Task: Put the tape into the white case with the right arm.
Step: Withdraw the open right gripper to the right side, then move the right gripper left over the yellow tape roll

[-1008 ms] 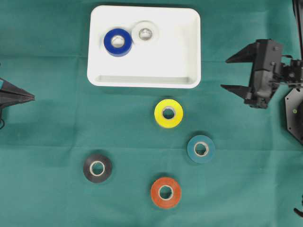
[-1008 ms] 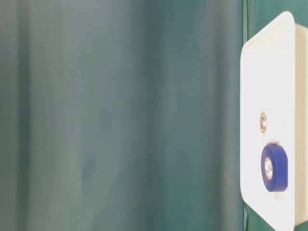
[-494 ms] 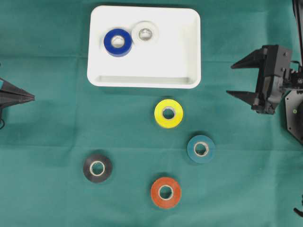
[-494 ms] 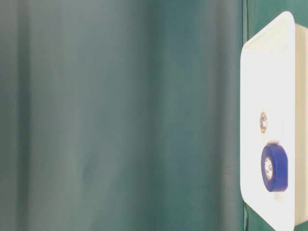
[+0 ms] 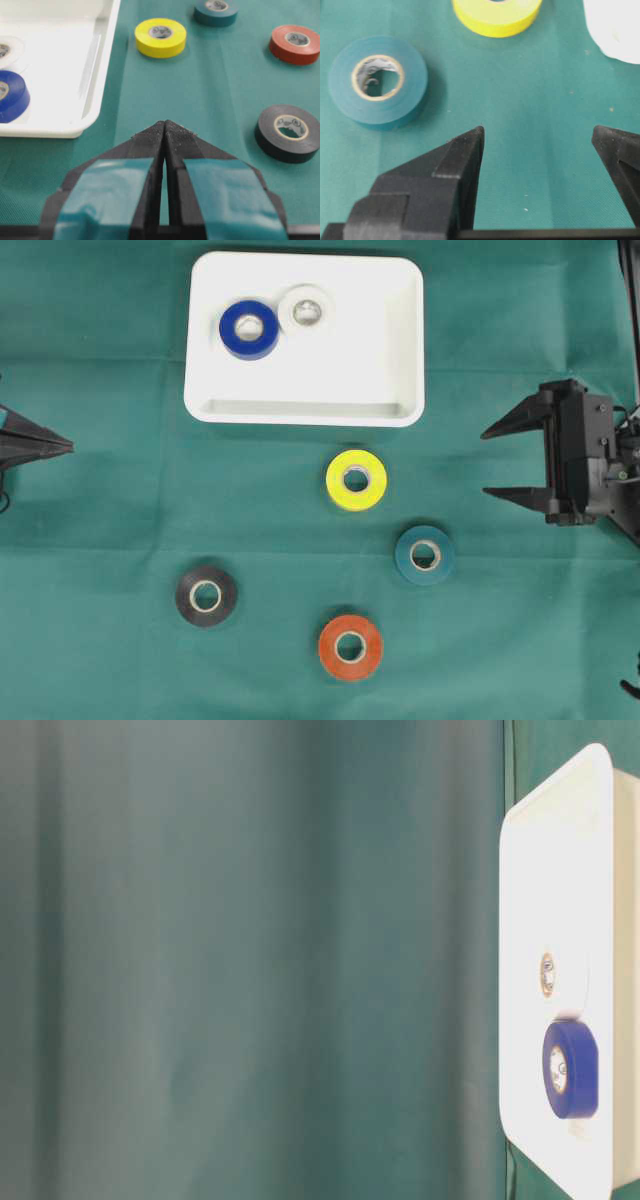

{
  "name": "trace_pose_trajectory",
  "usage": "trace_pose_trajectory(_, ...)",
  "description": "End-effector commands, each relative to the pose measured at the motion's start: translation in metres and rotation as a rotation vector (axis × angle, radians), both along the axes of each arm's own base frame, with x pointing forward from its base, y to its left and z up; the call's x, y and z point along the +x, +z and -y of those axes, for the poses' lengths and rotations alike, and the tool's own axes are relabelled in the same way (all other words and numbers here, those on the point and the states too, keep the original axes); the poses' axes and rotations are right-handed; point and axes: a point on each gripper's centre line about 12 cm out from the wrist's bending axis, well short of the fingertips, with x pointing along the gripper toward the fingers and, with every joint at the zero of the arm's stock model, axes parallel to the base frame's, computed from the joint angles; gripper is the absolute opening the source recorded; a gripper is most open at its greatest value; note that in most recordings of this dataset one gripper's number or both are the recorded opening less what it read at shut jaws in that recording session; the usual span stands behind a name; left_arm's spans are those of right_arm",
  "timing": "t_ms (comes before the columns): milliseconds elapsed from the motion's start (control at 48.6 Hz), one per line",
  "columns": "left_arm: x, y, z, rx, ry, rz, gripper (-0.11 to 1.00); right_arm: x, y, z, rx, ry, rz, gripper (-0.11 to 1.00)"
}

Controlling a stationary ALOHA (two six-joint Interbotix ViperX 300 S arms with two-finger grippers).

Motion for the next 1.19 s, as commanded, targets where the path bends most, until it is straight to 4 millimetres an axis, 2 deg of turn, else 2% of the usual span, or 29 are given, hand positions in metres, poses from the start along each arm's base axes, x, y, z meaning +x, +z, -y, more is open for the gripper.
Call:
trace_pose_trajectory(0,0.001,0.004,0.0,0.001,0.001,0.009,0.0,0.003,0.005,-0.002,0.005,0.009,0.021,0.75)
trace_pose_trajectory(247,0.001,0.004,0.0,0.001,0.001,0.009,0.0,0.015,0.009,-0.002,0.004,0.014,0.019,0.75)
trace_pose_trajectory(802,0.001,0.004,0.0,0.0,0.002,0.009,0.0,0.103,-0.003,-0.016,0.009,0.089,-0.033,0.75)
trace_pose_trajectory(1172,0.001,0.004,0.0,0.0,0.002,0.008,0.0,0.146,-0.013,-0.021,0.009,0.101,-0.053,0.75)
